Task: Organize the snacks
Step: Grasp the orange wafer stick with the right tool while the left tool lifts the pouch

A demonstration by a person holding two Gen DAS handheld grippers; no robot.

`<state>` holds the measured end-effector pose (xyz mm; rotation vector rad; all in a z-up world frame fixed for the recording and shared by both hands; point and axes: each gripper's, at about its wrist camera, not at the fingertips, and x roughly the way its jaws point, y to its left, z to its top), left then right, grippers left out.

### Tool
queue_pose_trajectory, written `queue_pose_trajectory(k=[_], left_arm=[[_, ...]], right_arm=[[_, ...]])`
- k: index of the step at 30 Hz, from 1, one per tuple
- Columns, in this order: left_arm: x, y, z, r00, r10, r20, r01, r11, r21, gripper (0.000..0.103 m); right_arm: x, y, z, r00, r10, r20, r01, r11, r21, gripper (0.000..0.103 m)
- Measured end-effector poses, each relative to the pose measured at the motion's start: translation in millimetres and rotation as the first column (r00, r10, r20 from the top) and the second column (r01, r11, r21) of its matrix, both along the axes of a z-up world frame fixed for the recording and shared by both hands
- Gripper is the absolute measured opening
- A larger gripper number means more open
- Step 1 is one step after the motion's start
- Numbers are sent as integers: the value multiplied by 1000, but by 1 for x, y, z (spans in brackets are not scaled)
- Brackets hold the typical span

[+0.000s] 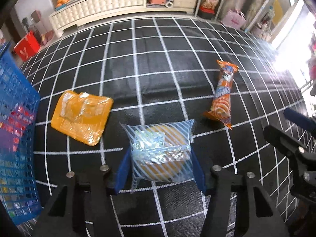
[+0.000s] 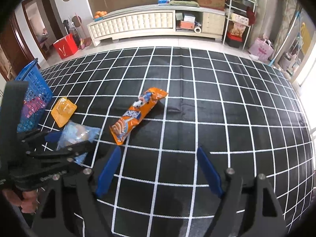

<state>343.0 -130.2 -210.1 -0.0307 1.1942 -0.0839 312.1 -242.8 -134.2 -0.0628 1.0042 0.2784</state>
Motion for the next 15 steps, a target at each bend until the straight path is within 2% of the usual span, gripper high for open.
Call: queue_pose_trajectory(k=[2, 6, 9, 15], left_arm=[[-4, 12, 6, 999, 25, 38, -25, 1000, -4, 53], [-24, 34, 23, 992, 50, 118, -49, 999, -12, 53], [-32, 47, 31, 983, 69, 168, -72, 997, 10, 53], [-23, 68, 41, 976, 86, 201, -86, 996, -5, 53]], right_arm=[[1, 0, 1, 1000, -5, 20, 5, 1000, -26, 83], [9, 1, 0, 999, -41, -34, 43, 997, 57, 83], [14, 12, 3, 998, -54, -32, 55, 997, 44, 83], [36, 35, -1, 996, -70, -62, 72, 996, 44, 83]])
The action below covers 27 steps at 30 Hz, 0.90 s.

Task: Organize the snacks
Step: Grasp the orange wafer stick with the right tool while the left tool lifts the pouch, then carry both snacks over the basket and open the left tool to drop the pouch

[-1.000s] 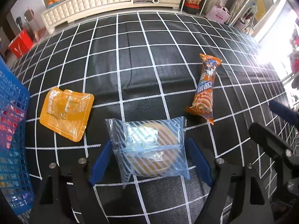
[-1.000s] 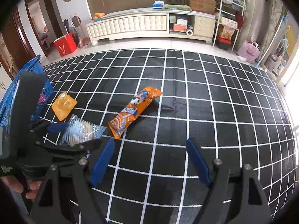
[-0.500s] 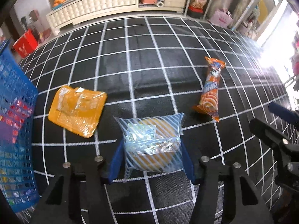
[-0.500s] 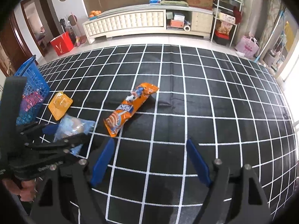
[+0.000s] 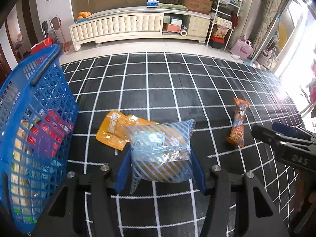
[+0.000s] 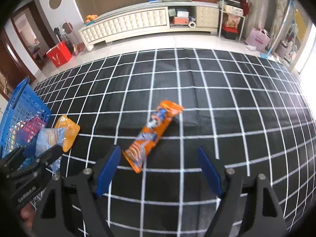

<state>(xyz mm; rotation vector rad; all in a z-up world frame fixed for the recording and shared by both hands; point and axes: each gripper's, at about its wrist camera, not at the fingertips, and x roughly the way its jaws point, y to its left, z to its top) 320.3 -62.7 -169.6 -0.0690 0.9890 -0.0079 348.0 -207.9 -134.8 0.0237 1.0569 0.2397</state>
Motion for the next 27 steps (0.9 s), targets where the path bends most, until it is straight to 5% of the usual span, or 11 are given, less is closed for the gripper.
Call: queue_pose_trajectory(k=[10, 16, 27], left_arm=[[3, 15, -3, 999, -4, 36, 4, 1000, 6, 53], [-1, 18, -5, 998, -44, 38, 44, 999, -15, 53], [-33, 23, 13, 996, -55, 69, 57, 998, -22, 53]], right_arm=[[22, 27, -25, 998, 2, -69, -5, 999, -35, 83], [16, 38, -31, 999, 26, -42, -30, 995, -97, 27], [-30, 47, 8, 995, 98, 34, -96, 992, -77, 24]])
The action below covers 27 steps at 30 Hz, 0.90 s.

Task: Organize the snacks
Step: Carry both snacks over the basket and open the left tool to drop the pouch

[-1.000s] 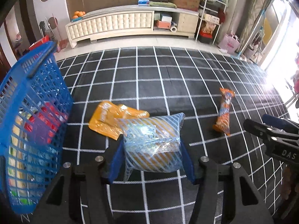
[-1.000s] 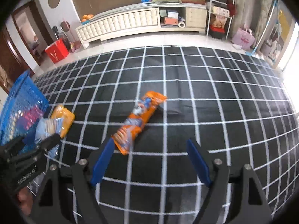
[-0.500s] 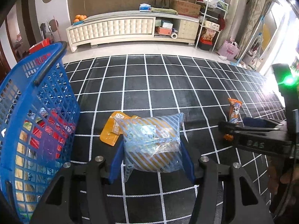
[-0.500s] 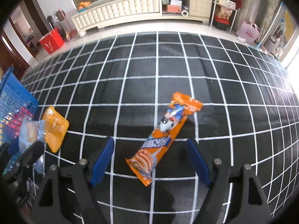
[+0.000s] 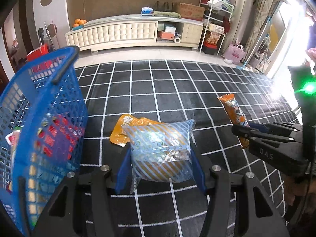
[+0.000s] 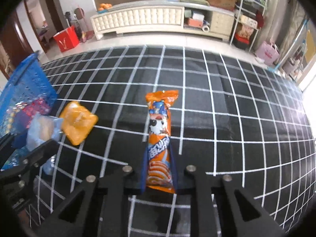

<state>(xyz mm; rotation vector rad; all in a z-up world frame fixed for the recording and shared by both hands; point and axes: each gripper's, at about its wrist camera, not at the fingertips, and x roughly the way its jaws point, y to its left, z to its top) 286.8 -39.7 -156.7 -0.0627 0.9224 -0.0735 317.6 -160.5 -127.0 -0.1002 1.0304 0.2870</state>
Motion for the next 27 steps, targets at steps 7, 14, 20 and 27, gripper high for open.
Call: queue_pose_trajectory(k=[7, 14, 20, 27], left_arm=[[-31, 6, 34, 998, -8, 57, 10, 999, -37, 53], [-73, 24, 78, 991, -19, 132, 22, 1000, -20, 53], [-99, 64, 105, 988, 7, 151, -8, 1000, 5, 53], [-121, 115, 128, 990, 30, 138, -33, 999, 15, 53]], right_arm=[[-36, 15, 47, 997, 34, 64, -37, 998, 43, 24], [-80, 39, 96, 987, 51, 151, -61, 996, 61, 24], [-100, 67, 116, 980, 74, 183, -96, 989, 114, 24], [-113, 111, 126, 969, 144, 202, -174, 975, 140, 24]])
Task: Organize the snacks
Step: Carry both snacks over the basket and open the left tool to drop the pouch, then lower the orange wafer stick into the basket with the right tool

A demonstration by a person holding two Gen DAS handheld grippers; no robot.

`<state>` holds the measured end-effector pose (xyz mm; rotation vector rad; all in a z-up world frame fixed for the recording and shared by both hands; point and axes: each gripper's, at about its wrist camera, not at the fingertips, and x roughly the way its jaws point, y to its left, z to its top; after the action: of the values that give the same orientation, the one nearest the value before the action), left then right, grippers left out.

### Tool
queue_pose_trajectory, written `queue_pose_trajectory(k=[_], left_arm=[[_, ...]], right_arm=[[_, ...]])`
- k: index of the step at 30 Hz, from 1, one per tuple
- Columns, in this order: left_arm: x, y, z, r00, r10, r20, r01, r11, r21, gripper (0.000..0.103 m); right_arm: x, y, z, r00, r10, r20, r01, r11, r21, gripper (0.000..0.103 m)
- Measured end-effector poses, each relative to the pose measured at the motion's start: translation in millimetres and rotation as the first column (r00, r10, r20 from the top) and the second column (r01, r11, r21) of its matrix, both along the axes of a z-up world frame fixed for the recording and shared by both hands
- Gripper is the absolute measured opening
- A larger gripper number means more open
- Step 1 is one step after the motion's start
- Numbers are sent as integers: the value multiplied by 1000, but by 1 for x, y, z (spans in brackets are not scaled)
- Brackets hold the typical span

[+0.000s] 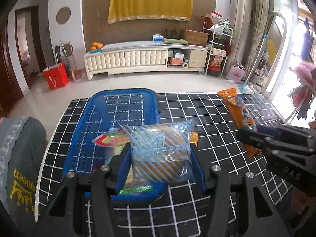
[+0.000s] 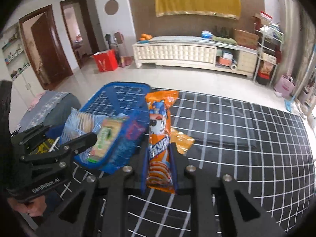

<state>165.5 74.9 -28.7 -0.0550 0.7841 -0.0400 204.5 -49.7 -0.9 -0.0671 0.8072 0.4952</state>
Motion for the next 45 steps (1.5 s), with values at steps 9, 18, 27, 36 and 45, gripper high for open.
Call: queue_pose_trajectory(k=[9, 18, 27, 36, 45], left_arm=[[4, 55, 24, 999, 27, -19, -27, 1000, -1, 53], [39, 81, 16, 998, 35, -59, -37, 999, -39, 53], [86, 75, -18, 993, -5, -118, -1, 999, -45, 53], [126, 63, -60, 976, -8, -217, -2, 999, -47, 54], [115, 49, -56, 976, -39, -215, 42, 999, 9, 76]], right_arm=[[9, 49, 10, 997, 81, 14, -81, 996, 30, 24], [34, 73, 5, 995, 97, -9, -97, 995, 31, 24], [55, 73, -20, 997, 52, -49, -53, 998, -19, 24], [66, 64, -33, 995, 44, -85, -45, 999, -14, 24], [63, 61, -28, 996, 36, -86, -38, 999, -15, 24]])
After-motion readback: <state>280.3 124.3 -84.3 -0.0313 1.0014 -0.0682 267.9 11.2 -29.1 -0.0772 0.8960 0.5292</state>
